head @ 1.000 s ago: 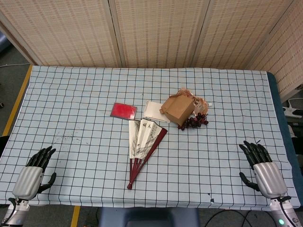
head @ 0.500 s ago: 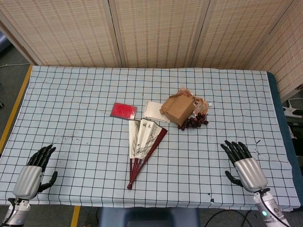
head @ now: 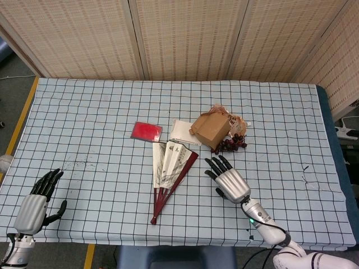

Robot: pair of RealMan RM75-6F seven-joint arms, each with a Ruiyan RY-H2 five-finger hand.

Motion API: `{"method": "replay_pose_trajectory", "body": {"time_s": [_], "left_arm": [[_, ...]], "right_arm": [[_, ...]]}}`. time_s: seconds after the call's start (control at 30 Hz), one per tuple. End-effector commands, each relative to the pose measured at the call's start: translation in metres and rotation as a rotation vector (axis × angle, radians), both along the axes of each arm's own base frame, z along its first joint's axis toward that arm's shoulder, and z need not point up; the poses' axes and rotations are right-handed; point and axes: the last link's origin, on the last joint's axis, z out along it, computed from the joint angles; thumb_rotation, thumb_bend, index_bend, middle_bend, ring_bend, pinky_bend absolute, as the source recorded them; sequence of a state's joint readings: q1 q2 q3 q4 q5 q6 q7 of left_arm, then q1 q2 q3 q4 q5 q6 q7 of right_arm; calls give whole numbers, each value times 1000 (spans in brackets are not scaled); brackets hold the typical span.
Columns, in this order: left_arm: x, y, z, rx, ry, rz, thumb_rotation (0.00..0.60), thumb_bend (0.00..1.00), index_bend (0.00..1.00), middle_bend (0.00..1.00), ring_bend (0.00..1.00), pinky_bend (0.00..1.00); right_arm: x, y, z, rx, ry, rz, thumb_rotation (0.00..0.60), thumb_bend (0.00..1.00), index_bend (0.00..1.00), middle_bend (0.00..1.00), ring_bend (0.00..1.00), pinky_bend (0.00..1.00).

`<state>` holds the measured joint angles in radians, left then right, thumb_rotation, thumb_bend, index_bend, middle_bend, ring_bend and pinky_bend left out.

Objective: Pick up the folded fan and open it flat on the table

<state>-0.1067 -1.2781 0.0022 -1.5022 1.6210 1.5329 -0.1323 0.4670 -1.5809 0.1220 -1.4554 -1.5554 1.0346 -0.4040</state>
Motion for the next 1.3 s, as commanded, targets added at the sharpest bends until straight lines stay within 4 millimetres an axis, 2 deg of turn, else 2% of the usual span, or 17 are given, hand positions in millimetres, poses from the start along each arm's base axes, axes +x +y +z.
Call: {"method": "replay_pose_trajectory", "body": {"time_s": [0.03,0.17,0.37,0.67,0.9,1.1,1.2,1.3], "left_arm": [[-2,1,1,1,2,6,600,450,0,0,0,132],[-7,2,3,12,14,33,600,450,0,0,0,134],[-8,3,3,15,19,34,600,449,0,0,0,135],[-11,4,3,15,21,50,600,449,0,0,0,135],[-12,5,4,10,46,51,600,449,0,0,0,135],[-13,5,4,3,51,53,600,450,0,0,0,137],[-12,4,5,7,50,49,600,450,0,0,0,136],[-11,4,5,10,45,46,600,454,0,0,0,136]], "right_arm": [[17,-16,-32,-29,28,57,600,270,271,0,0,0],[26,-24,-56,-30,21,45,600,271,284,0,0,0],[39,-30,-78,-1,-28,12,600,270,303,0,0,0],[49,-36,-91,3,-21,17,600,271,337,5,0,0],[63,-42,-111,21,-80,-28,600,271,506,83,0,0],[67,-41,-119,26,-114,-53,600,271,594,135,0,6],[71,-41,-116,18,-145,-54,600,324,653,162,0,20],[74,-42,-108,8,-187,-56,600,431,698,185,0,25]]}}
